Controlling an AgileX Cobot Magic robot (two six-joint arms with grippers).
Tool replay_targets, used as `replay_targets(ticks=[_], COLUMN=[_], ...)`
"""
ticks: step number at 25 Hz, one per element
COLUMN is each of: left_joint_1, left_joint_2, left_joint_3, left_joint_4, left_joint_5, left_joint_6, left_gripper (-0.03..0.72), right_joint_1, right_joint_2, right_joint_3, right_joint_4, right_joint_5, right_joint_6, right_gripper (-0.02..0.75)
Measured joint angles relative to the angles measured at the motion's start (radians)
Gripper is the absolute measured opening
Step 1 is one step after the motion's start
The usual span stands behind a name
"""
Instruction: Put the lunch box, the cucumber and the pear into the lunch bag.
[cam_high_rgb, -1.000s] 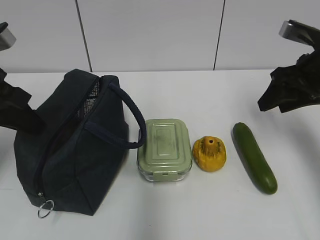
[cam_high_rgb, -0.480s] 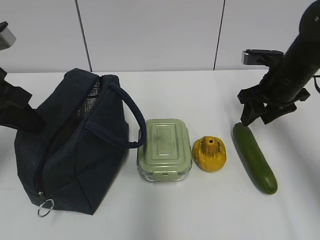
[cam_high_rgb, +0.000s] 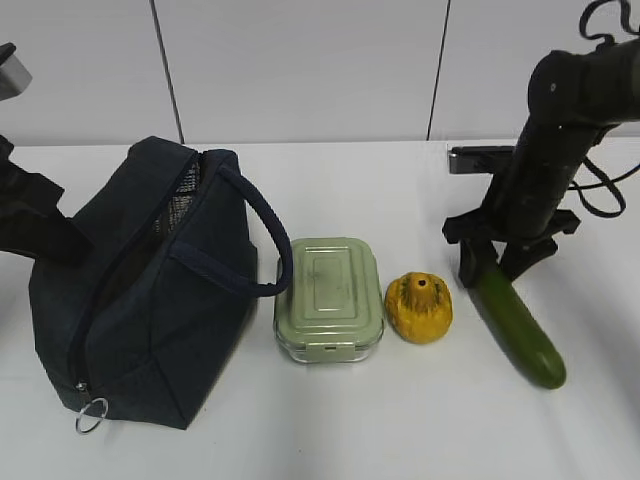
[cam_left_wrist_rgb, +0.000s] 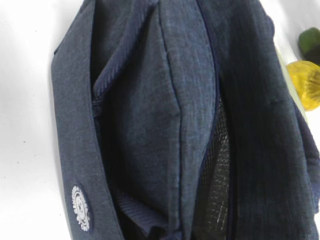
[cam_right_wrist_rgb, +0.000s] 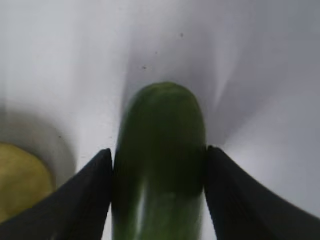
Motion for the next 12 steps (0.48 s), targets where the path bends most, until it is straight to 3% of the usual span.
replay_targets(ticks=[8, 12], left_joint_1=[0.0, 0.0], left_joint_2=[0.0, 0.0], left_joint_3=[0.0, 0.0], left_joint_4=[0.0, 0.0], left_joint_5=[-0.001, -0.005], left_joint_6=[0.0, 0.0], left_gripper=[0.008, 0.008], right_joint_1=[0.01, 0.059], right_joint_2=[-0.011, -0.12], right_joint_3=[-0.022, -0.129], right_joint_4=[-0.025, 0.067], right_joint_5=[0.075, 0.09], right_joint_6=[0.004, -0.058], right_gripper=[0.377, 0.377])
